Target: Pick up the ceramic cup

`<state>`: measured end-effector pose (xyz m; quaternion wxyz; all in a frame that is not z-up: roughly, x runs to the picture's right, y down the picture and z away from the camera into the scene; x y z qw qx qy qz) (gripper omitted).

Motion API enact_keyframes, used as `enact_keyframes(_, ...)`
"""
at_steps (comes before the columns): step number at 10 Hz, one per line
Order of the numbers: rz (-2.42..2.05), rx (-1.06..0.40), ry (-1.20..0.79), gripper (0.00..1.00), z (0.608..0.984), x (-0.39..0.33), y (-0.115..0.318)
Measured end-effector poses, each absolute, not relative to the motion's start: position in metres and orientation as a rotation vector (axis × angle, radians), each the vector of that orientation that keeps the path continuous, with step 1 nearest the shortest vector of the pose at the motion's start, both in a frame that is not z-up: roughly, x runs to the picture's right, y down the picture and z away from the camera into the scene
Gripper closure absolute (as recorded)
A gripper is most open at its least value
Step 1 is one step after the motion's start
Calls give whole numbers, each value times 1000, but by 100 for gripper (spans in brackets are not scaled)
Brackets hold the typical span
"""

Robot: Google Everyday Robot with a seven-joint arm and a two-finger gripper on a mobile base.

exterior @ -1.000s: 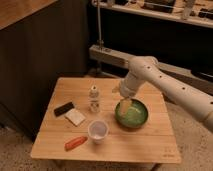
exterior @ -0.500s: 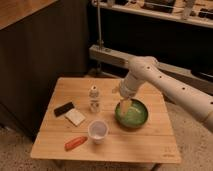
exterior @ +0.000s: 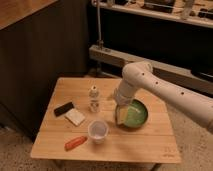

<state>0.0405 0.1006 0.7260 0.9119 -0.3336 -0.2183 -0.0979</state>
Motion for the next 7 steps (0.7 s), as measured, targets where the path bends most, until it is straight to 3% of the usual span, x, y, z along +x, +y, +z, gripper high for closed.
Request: enact_keyframes(7,-261,-713,-470,20,720,24,118)
